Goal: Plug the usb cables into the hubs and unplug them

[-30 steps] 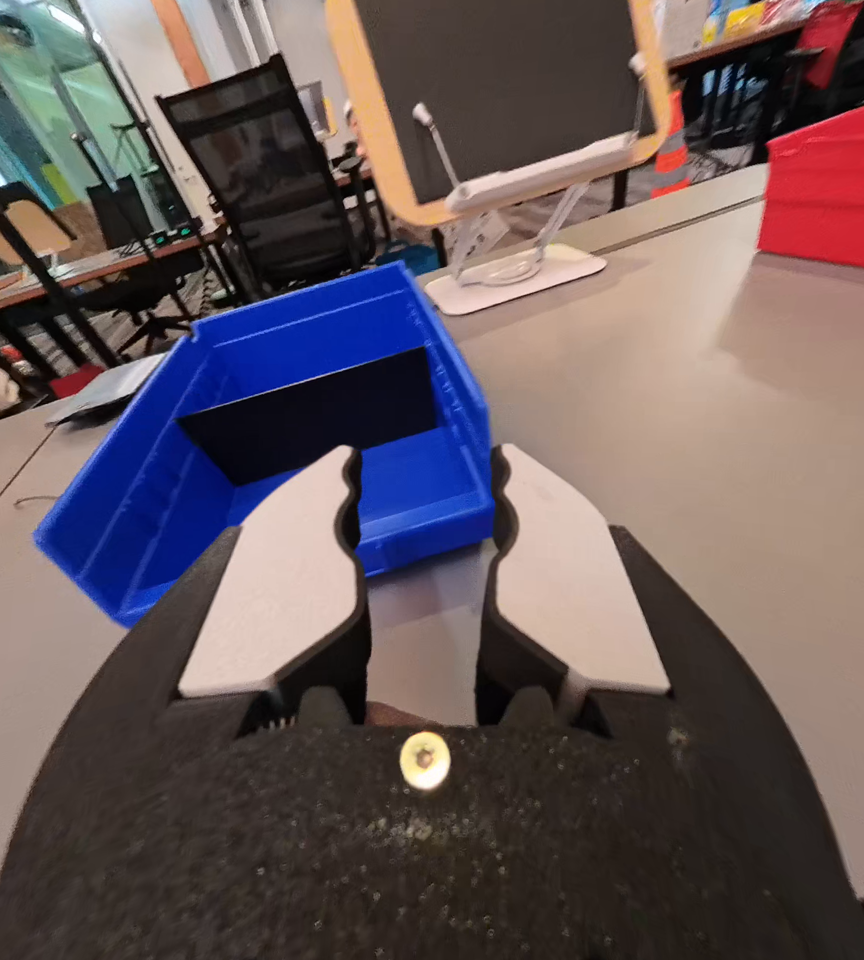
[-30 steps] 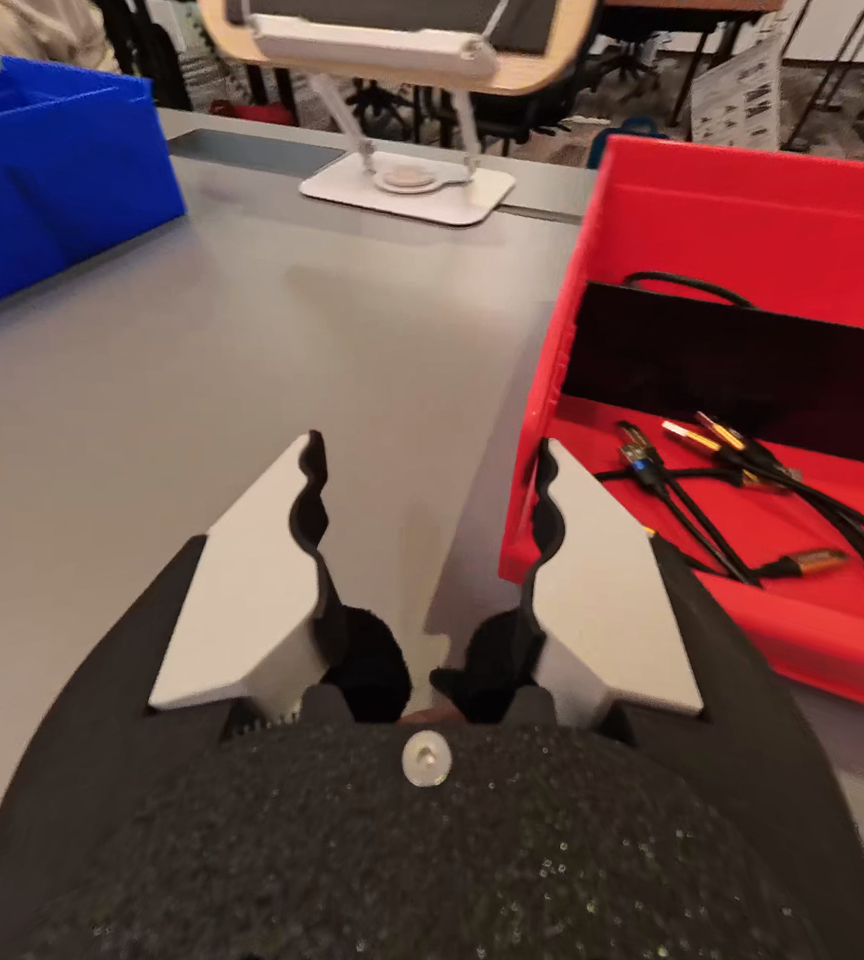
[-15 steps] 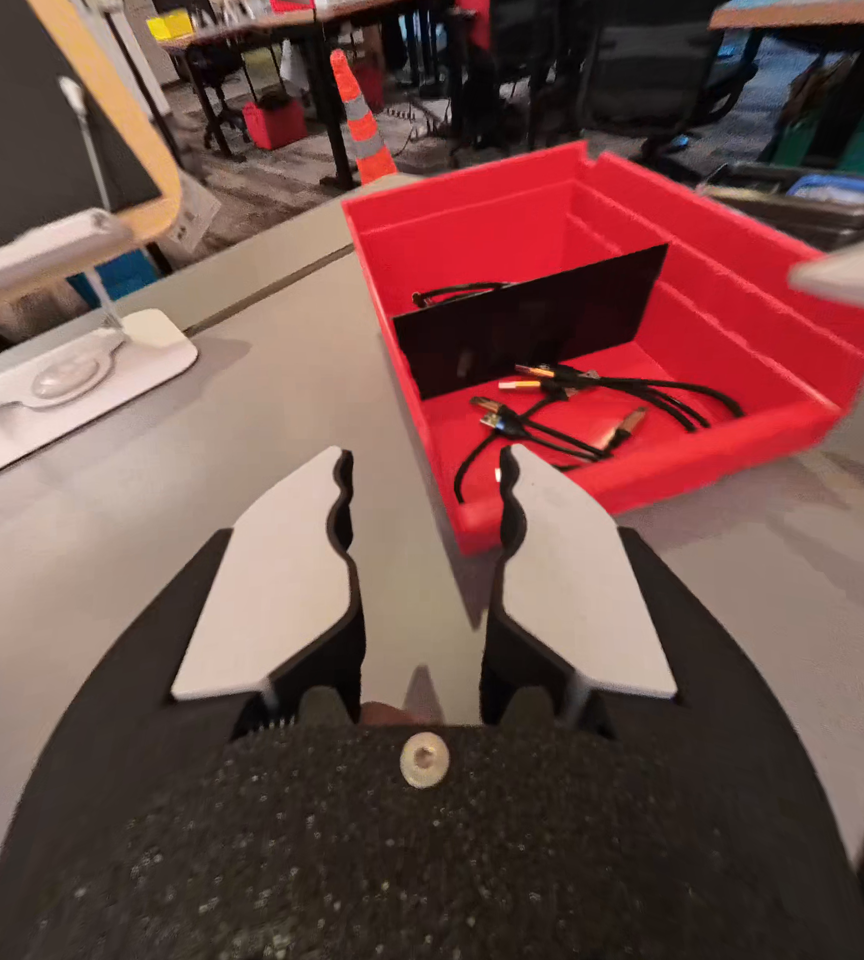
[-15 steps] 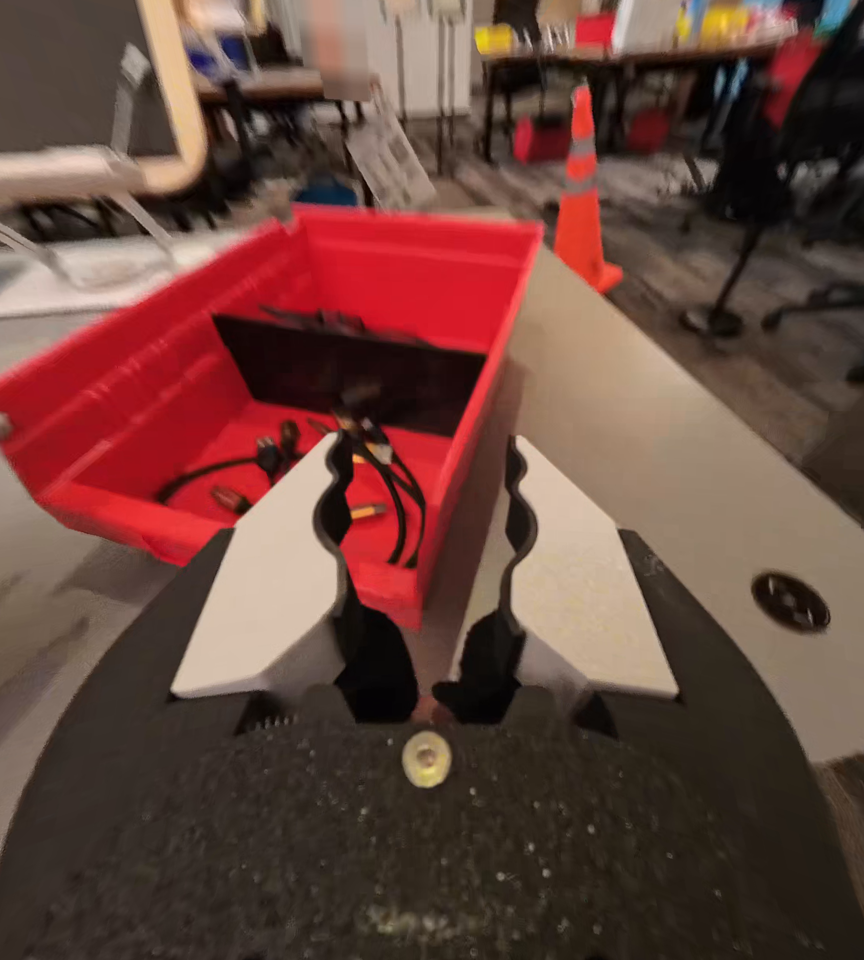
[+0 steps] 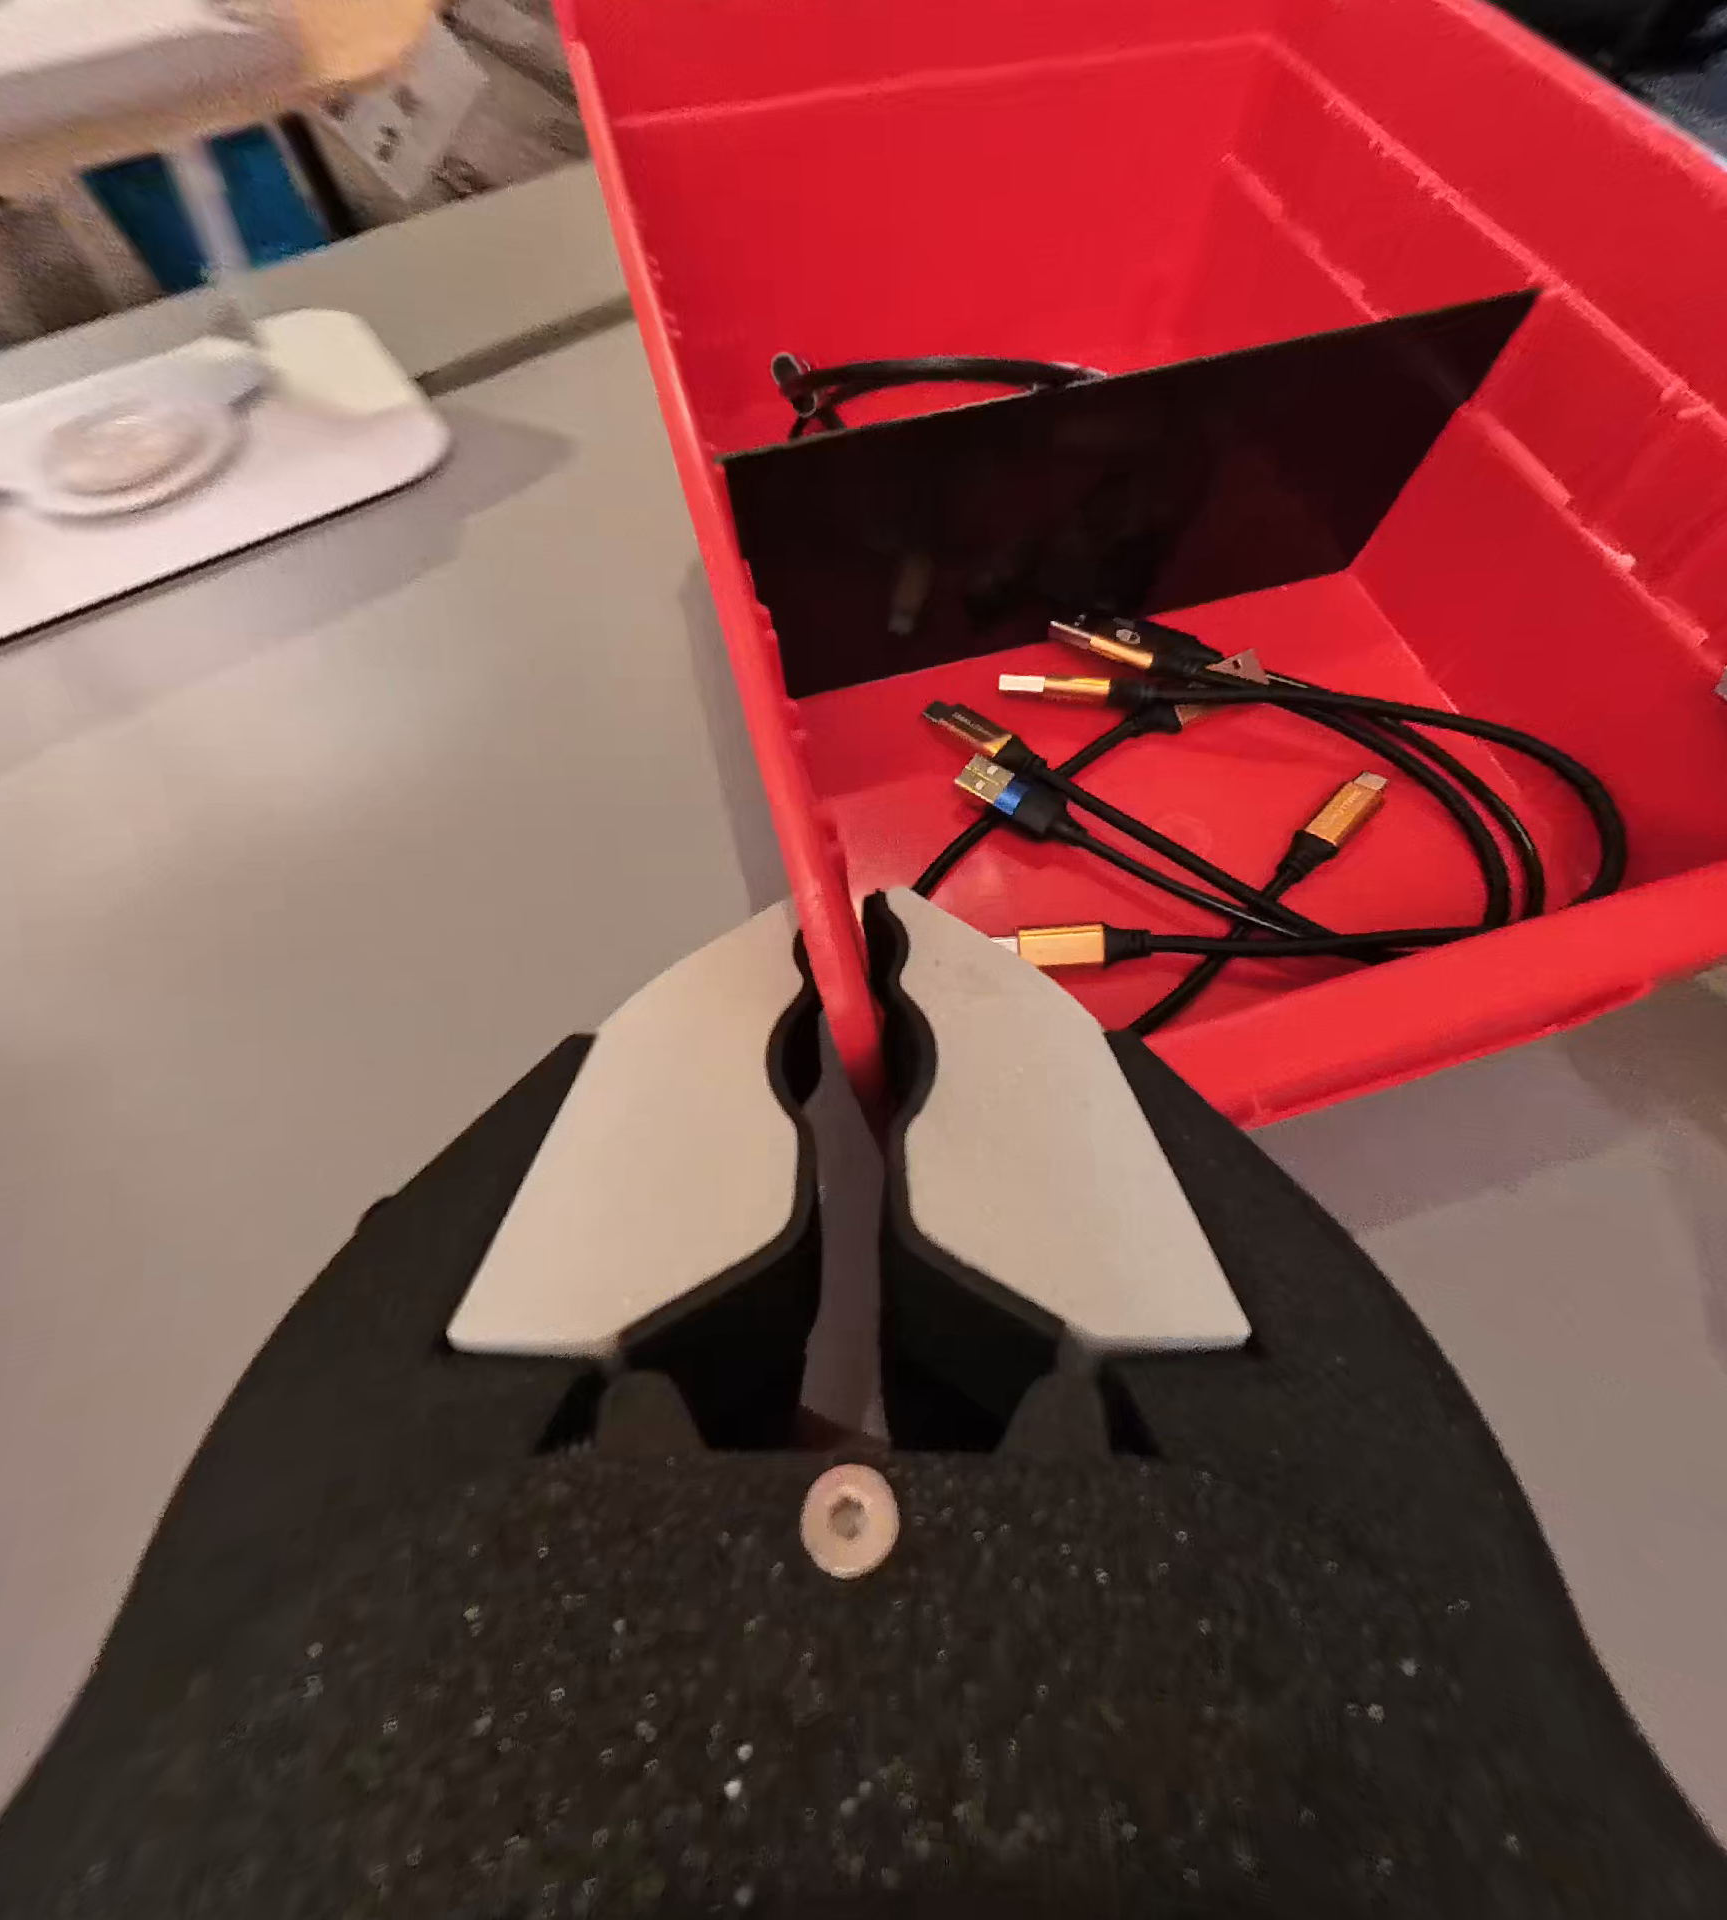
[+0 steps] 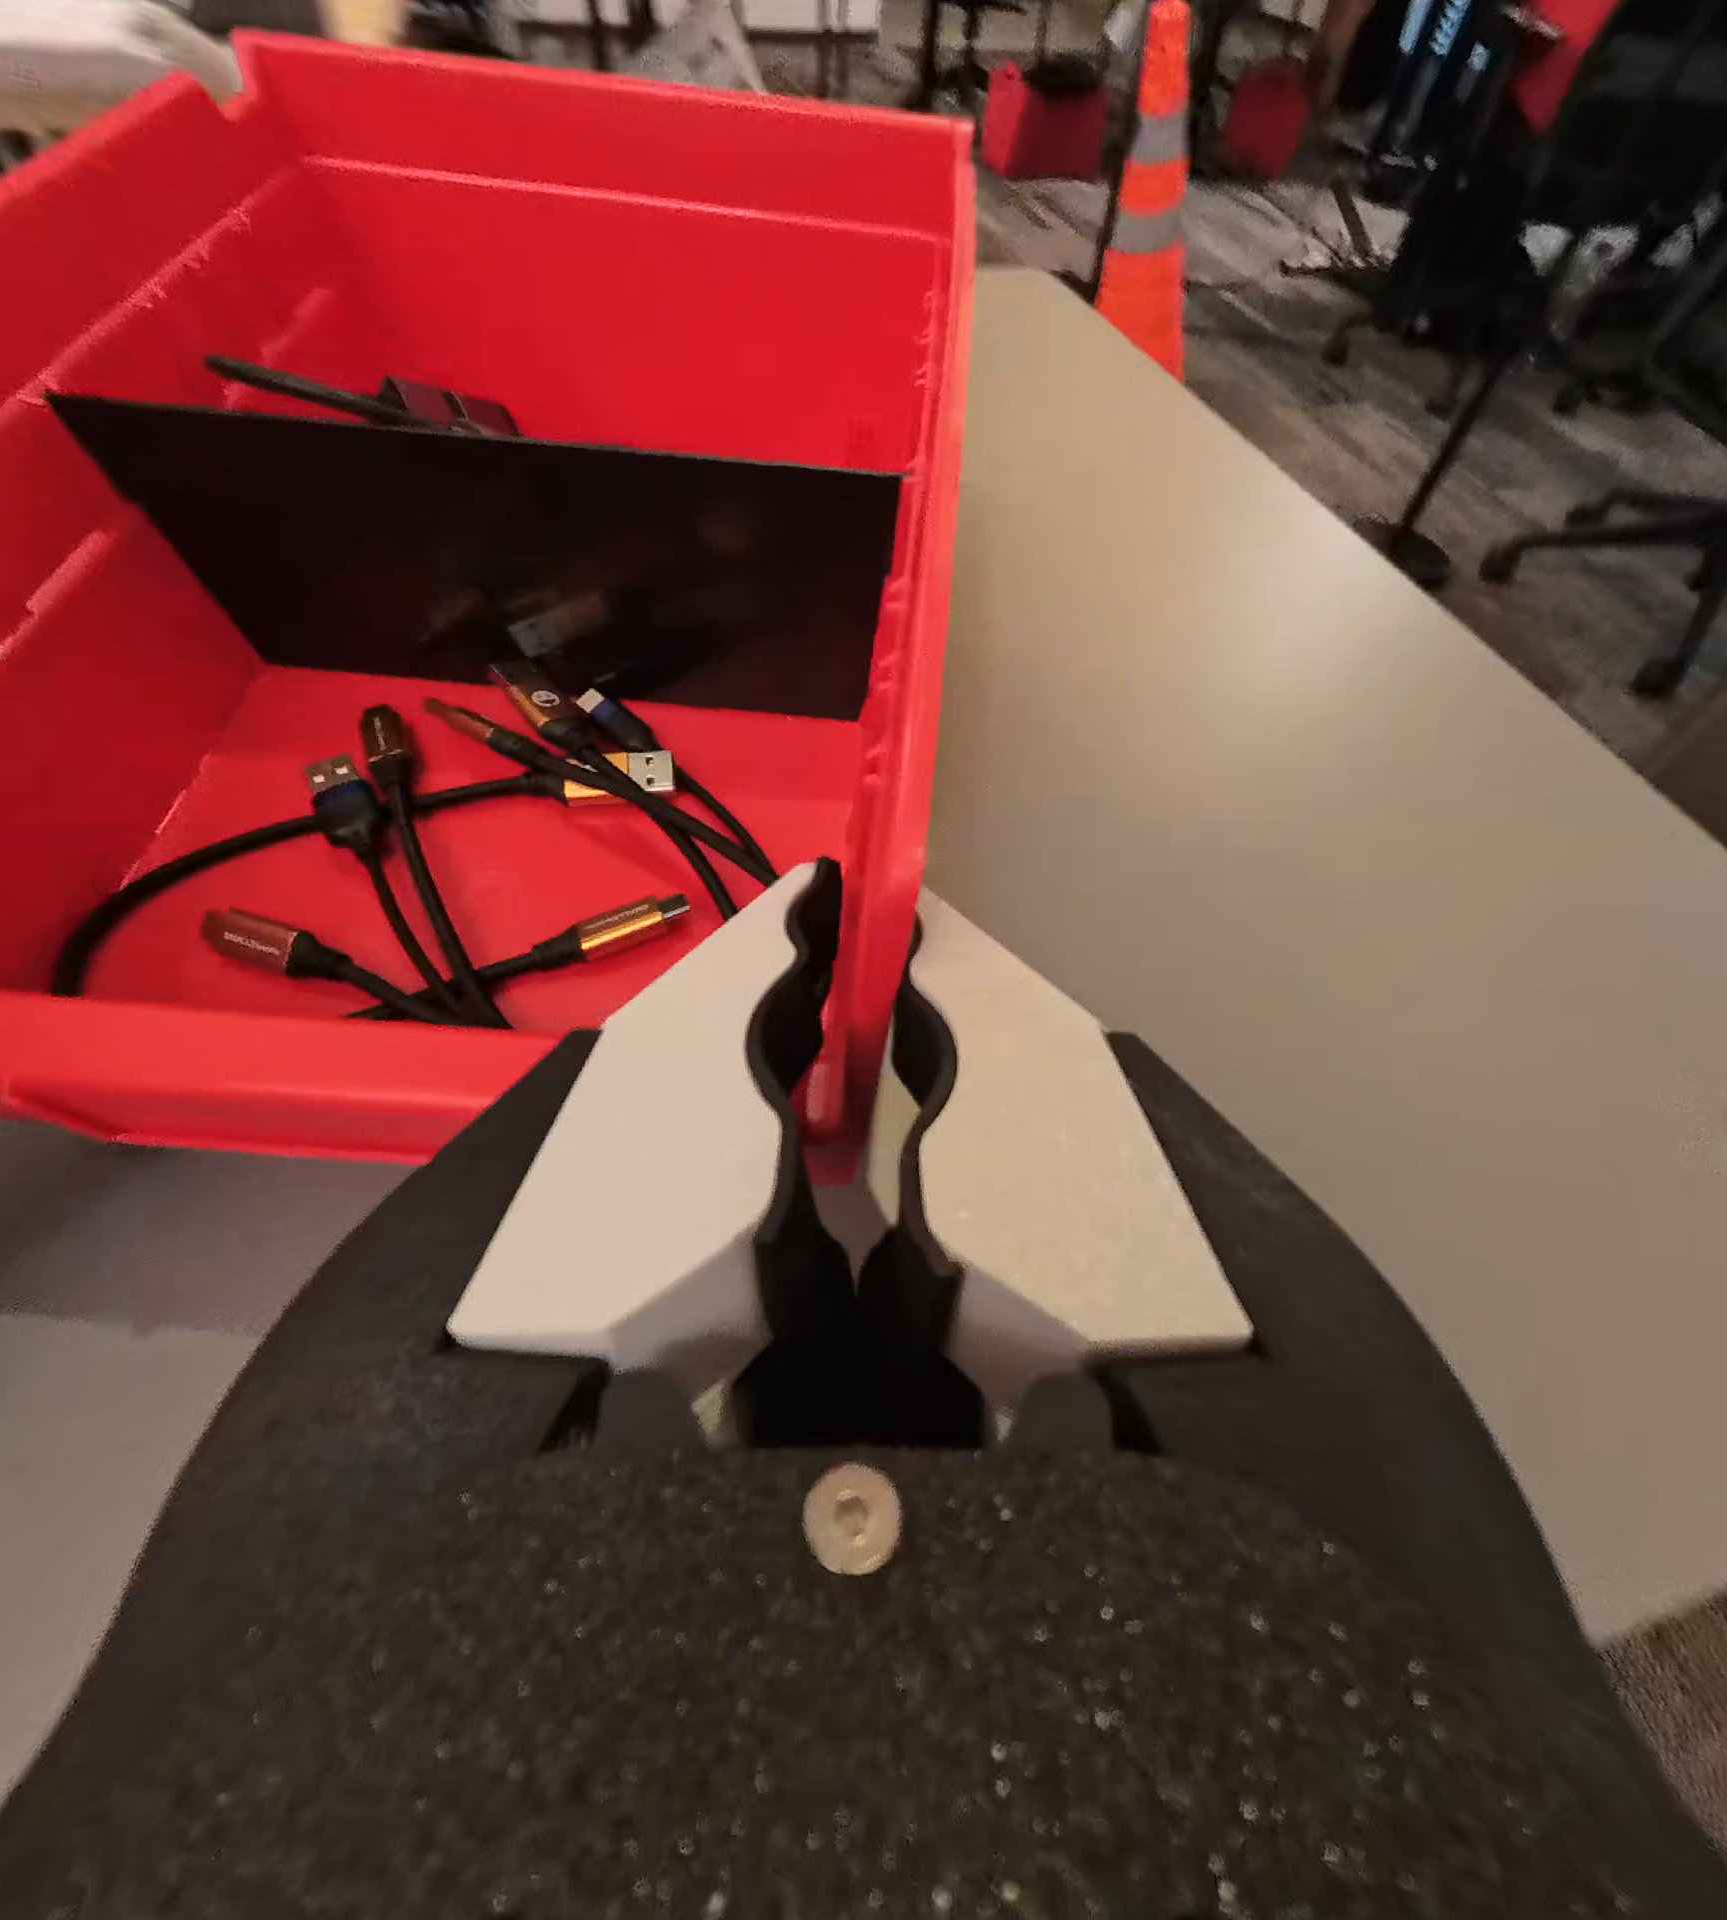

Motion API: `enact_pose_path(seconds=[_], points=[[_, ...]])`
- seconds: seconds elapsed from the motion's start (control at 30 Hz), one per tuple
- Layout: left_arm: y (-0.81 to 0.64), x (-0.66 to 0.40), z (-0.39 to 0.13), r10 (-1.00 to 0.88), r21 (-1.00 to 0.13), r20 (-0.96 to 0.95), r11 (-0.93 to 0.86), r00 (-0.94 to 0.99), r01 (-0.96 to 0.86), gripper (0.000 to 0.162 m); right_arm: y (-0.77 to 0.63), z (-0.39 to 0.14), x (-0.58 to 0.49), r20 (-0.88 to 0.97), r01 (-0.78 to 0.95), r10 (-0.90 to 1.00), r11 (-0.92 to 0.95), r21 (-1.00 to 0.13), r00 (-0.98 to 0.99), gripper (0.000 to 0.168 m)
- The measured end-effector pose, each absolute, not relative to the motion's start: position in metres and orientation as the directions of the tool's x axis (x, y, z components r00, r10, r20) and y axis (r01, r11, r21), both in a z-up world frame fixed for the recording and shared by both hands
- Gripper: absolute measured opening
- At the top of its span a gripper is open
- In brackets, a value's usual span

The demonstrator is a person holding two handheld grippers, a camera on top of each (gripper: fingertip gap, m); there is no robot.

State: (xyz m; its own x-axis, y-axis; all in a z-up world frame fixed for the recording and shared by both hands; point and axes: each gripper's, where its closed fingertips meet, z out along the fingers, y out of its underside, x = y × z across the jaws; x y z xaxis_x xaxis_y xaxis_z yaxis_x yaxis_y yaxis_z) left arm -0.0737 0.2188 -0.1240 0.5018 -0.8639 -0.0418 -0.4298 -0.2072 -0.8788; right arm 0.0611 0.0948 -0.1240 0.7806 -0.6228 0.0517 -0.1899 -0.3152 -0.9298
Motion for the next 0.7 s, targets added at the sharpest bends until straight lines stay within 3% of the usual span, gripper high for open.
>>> enact_pose_path(seconds=[0.3, 0.47, 0.57, 0.67, 0.7], points=[[0.287, -0.235, -0.122, -0.667, -0.857, -0.05, -0.354, 0.743, -0.375, 0.005, 0.209, -0.128, -0.066, 0.071, -0.074, -0.346, -0.388, -0.919, 0.936, 0.004], [0.292, -0.247, -0.134, -0.685, -0.85, 0.029, -0.399, 0.728, -0.343, 0.012, 0.227, -0.137, -0.075, 0.031, -0.083, -0.288, -0.374, -0.924, 0.957, 0.009], [0.277, -0.25, -0.099, -0.743, -0.919, 0.19, -0.365, 0.642, -0.151, 0.031, 0.221, -0.134, -0.082, 0.059, -0.015, -0.186, -0.37, -0.929, 0.981, 0.017], [0.254, -0.293, -0.011, -0.86, -0.948, 0.29, -0.197, 0.42, 0.251, 0.034, 0.205, -0.123, -0.092, 0.101, 0.074, -0.067, -0.321, -0.944, 0.993, 0.026], [0.259, -0.327, 0.009, -0.849, -0.916, 0.319, -0.164, 0.421, 0.365, 0.026, 0.199, -0.116, -0.093, 0.112, 0.094, -0.045, -0.296, -0.951, 0.993, 0.027]])
